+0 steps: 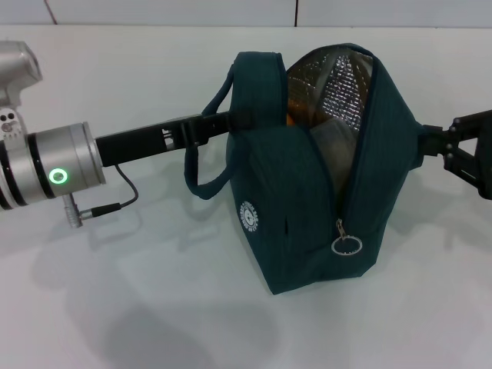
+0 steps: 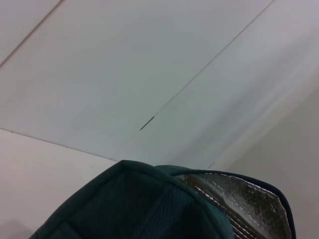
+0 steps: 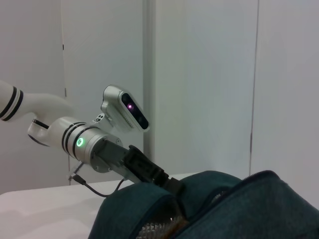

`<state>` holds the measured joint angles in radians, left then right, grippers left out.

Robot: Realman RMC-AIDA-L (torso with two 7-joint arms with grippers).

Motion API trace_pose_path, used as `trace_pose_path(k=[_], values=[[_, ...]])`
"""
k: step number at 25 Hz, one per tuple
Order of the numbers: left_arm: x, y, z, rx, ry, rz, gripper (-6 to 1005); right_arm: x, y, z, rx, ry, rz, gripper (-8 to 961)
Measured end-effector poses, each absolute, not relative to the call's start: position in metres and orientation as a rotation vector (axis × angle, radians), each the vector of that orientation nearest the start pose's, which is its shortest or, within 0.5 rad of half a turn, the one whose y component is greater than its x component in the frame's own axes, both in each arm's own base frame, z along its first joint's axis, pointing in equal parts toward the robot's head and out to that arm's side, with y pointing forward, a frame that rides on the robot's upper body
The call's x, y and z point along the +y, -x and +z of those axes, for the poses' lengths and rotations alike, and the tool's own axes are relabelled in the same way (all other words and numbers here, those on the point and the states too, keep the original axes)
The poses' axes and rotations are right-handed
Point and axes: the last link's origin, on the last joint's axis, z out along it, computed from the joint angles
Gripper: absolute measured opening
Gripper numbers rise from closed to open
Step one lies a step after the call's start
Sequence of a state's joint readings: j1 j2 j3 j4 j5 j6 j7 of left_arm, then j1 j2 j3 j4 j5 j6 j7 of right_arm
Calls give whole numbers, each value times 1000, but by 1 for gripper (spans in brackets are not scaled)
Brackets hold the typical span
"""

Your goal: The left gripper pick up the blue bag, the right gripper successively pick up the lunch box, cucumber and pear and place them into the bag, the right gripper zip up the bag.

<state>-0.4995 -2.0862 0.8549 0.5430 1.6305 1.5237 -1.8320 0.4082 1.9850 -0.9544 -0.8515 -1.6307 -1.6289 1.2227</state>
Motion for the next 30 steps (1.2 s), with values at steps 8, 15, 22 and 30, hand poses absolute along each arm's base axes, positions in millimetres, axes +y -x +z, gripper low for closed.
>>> trace_pose_path(k=[8,15,22,30], values=[[328,242,-14,-1360,2477,-1169,49,325,-240,49,130,2690,803,50],[325,245,-15,-1375,2467,-1170,49,321,-242,48,133,2707,811,55],[321,248,-18,-1407,2454,-1176,50,314,-250,50,132,2687,809,180],[318,251,-18,-1423,2434,-1191,50,311,-254,58,159,2617,859,464]])
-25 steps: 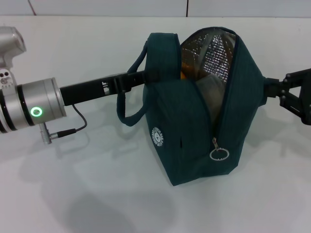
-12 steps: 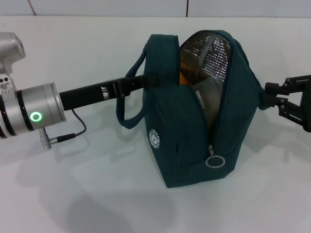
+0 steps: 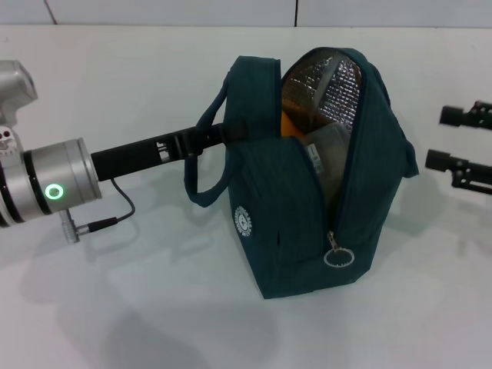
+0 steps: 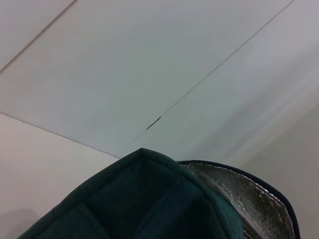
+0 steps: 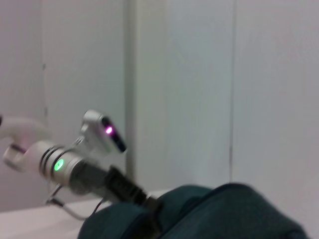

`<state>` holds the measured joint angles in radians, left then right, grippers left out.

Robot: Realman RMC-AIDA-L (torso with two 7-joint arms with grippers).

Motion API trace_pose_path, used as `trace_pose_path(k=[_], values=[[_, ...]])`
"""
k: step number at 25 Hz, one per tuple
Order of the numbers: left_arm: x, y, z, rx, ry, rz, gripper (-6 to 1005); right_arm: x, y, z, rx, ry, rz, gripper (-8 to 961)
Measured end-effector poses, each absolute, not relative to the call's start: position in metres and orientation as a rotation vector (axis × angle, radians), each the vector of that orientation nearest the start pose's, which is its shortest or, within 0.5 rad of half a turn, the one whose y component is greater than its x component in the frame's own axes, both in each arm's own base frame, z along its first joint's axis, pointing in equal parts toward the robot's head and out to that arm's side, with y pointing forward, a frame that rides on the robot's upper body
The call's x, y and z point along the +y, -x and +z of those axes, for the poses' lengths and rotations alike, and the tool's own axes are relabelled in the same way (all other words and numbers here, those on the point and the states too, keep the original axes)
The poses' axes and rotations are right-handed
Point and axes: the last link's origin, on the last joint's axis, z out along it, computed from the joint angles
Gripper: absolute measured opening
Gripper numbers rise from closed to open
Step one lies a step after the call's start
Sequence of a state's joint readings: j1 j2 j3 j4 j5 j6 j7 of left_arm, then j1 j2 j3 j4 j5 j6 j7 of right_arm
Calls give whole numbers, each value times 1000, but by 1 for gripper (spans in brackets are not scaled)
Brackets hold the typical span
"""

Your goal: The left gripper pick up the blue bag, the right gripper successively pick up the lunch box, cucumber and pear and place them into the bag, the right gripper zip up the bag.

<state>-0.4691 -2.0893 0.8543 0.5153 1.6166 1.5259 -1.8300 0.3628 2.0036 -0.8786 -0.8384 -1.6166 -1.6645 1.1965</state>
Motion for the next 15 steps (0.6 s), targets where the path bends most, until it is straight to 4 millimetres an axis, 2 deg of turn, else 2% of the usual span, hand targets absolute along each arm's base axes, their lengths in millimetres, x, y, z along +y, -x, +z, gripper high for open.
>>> trace_pose_path(k=[5,10,13,15], values=[[317,253,-18,-1429,2425,-1193,51,308,-256,66,162,2581,907,582],[316,254,-17,-1432,2413,-1201,52,296,-252,68,82,2601,972,700],[316,255,-17,-1434,2411,-1201,52,278,-253,68,-18,2631,1022,709],[315,255,-17,-1435,2410,-1201,52,274,-254,67,-32,2636,1033,709]])
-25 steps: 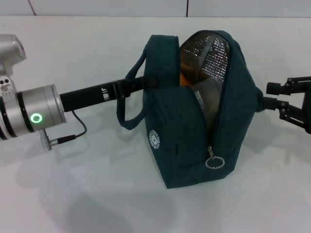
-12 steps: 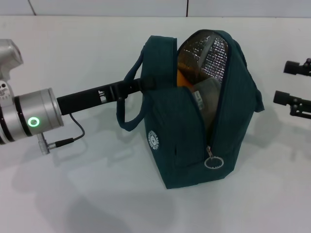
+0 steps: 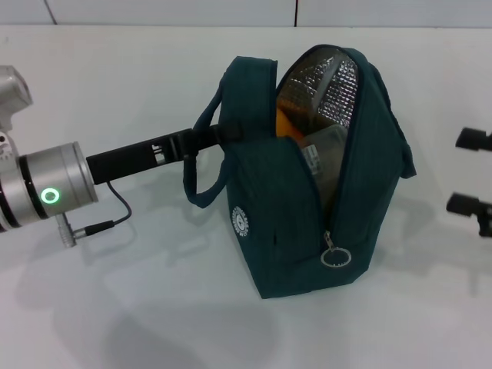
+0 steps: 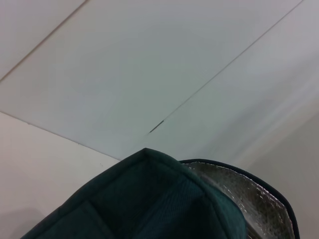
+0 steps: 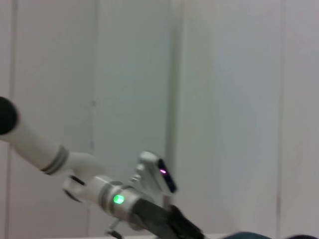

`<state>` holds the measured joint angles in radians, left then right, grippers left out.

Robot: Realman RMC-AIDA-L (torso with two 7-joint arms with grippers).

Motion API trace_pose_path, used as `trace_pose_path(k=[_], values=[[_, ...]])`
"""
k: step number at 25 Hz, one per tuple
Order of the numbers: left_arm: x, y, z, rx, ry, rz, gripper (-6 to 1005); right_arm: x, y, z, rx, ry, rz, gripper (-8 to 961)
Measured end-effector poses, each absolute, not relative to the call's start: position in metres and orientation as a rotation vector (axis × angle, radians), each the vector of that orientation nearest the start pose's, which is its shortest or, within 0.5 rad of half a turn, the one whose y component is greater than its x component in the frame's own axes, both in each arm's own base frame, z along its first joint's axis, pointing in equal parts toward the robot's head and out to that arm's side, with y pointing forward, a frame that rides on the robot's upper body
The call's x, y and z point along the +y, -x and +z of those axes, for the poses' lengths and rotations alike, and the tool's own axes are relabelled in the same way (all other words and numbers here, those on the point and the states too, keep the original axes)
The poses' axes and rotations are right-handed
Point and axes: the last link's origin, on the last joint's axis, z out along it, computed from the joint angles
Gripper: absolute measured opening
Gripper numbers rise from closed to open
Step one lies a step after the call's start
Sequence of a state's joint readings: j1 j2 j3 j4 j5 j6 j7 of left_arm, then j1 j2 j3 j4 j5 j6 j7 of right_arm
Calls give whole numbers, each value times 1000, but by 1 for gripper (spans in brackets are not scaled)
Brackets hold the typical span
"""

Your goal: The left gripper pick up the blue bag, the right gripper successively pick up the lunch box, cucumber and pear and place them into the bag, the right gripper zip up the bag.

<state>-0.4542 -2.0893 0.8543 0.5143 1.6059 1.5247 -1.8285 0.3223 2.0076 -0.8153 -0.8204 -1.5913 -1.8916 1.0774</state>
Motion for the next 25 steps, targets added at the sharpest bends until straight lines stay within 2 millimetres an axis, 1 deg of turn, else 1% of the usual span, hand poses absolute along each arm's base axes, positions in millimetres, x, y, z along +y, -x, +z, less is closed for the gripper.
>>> trace_pose_path(k=[3,6,9,12,16,20,25], values=[[315,256,-17,-1439,2407,-1200,52,266,-257,62,-31,2663,1066,708],[315,256,-17,-1439,2407,-1201,53,264,-260,53,25,2704,1064,707],[315,255,-18,-1437,2410,-1202,53,268,-263,36,114,2756,1043,707],[316,255,-17,-1436,2410,-1203,53,270,-266,12,208,2816,989,706],[316,255,-17,-1434,2410,-1202,54,270,-269,-5,264,2866,932,705],[317,253,-17,-1422,2417,-1202,54,268,-269,-17,286,2910,892,705],[320,250,-17,-1411,2426,-1204,55,270,-269,-26,326,2916,877,704]])
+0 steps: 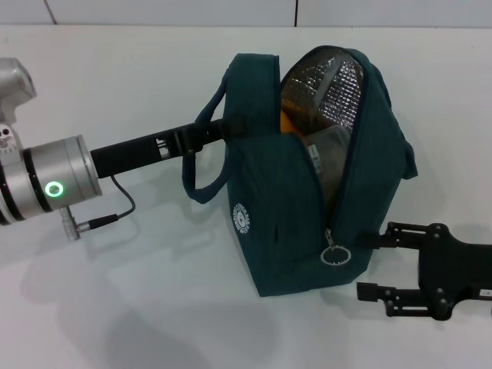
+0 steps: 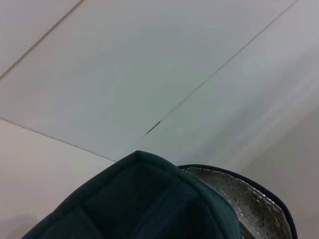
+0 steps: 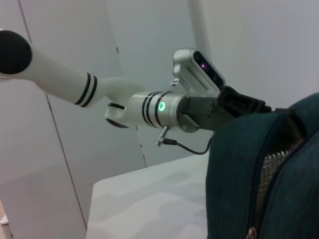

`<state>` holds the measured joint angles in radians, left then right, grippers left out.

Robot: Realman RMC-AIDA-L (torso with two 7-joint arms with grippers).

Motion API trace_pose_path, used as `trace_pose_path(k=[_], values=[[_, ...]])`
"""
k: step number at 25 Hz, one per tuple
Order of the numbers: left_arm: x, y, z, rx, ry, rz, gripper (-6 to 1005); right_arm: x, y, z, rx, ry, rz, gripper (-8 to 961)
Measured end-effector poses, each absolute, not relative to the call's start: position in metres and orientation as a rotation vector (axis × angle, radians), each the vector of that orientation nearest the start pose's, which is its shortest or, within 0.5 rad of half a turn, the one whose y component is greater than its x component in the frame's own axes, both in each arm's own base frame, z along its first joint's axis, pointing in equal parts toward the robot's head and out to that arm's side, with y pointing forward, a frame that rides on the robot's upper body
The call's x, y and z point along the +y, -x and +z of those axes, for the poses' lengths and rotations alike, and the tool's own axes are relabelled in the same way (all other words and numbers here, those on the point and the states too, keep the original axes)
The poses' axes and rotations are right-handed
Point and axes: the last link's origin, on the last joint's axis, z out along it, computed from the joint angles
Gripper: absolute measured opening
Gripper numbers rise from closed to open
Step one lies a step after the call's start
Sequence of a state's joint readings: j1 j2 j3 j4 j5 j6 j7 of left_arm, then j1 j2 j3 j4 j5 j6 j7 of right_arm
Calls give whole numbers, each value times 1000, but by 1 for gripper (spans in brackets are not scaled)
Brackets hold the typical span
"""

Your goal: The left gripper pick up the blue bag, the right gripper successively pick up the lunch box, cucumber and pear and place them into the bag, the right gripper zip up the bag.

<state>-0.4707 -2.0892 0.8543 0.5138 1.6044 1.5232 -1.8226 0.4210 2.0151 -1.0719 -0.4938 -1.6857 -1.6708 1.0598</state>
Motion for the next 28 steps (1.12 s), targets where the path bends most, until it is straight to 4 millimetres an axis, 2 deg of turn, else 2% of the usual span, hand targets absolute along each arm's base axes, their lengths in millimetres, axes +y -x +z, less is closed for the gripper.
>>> trace_pose_path(k=[13,28], values=[[321,250,-17,-1406,2426,-1206,56,279,-261,-43,356,2938,858,699],[322,250,-16,-1404,2414,-1208,58,280,-258,-49,358,2936,876,696]])
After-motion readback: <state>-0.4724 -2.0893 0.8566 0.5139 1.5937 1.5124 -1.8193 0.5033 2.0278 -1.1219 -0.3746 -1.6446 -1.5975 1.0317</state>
